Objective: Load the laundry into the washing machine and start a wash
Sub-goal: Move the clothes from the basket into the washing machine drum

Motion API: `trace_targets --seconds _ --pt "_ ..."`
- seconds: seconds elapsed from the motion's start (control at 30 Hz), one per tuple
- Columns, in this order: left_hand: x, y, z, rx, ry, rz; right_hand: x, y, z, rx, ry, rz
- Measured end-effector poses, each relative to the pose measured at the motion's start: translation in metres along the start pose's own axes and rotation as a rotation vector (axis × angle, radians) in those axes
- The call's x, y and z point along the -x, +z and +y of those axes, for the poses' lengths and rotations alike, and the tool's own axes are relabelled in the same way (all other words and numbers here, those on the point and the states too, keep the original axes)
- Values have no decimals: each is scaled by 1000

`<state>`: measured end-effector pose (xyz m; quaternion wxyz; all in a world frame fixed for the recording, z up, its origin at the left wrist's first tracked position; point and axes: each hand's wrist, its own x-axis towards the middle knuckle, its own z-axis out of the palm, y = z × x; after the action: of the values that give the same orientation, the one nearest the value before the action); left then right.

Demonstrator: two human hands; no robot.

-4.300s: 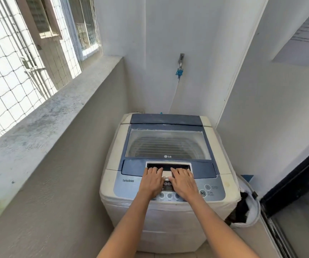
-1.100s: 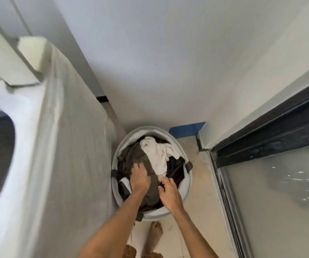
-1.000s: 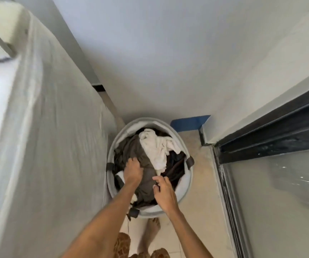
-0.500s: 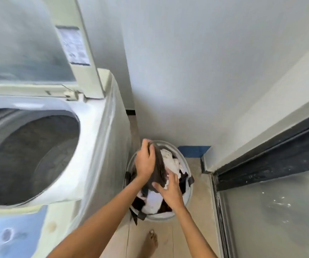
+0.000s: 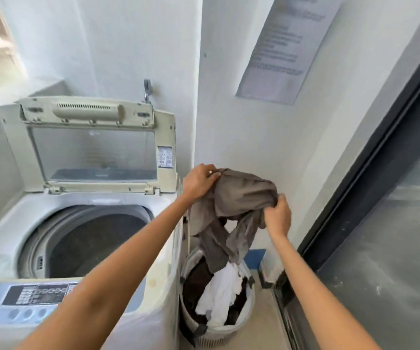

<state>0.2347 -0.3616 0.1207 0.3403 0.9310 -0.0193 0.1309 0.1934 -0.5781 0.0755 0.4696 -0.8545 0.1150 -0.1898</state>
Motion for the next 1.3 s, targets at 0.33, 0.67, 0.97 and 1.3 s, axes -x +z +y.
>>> trace_targets --seconds 0.33,0.67,0.97,1.3 --pt "-6 -62 45 309 -113 16 -49 -59 -85 357 -178 -219" --pt "-46 -83 110 801 -99 -60 -55 -44 -146 78 -17 -392" --pt "-20 -50 71 803 2 -52 -67 -3 -206 -721 338 -483" --pt "-16 -37 23 366 -161 -437 -92 -15 -226 -1242 303 -439"
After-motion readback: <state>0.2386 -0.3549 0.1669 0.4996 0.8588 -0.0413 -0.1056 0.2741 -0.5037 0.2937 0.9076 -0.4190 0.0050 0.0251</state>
